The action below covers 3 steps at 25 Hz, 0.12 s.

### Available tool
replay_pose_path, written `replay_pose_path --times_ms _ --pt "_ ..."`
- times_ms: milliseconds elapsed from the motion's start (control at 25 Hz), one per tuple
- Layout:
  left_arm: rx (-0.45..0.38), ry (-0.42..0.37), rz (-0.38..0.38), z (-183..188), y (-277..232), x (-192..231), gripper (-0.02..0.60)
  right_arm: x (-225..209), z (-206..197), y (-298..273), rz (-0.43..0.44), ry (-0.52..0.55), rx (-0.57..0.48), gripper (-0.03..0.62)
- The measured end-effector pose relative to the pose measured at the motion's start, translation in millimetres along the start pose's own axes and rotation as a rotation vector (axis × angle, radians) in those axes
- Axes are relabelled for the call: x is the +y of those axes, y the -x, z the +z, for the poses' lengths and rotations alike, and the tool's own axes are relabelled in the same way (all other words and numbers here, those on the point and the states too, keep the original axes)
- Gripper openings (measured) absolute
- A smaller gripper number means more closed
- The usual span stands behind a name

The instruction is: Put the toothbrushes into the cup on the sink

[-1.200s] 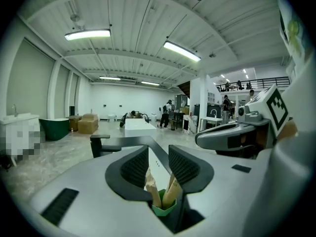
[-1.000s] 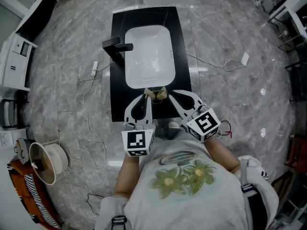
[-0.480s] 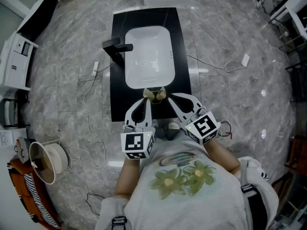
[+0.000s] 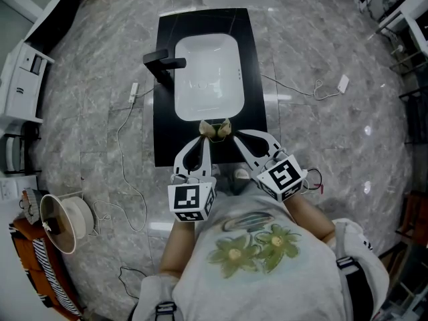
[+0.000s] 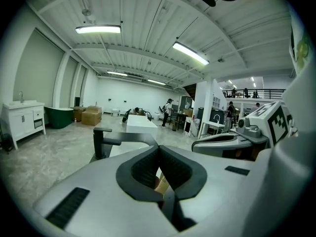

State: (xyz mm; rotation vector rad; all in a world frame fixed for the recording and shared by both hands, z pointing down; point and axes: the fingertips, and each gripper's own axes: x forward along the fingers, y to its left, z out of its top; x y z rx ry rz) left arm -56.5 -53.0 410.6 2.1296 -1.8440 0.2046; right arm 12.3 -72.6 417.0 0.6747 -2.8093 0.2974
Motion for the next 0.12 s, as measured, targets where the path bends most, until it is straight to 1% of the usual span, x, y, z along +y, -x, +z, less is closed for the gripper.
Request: replay_pose_path --times_ms 120 --pt "0.004 0.005 0.0 -1.7 0.8 0.4 0.018 0.0 -2.7 0.4 -0.002 0.011 0.009 0.048"
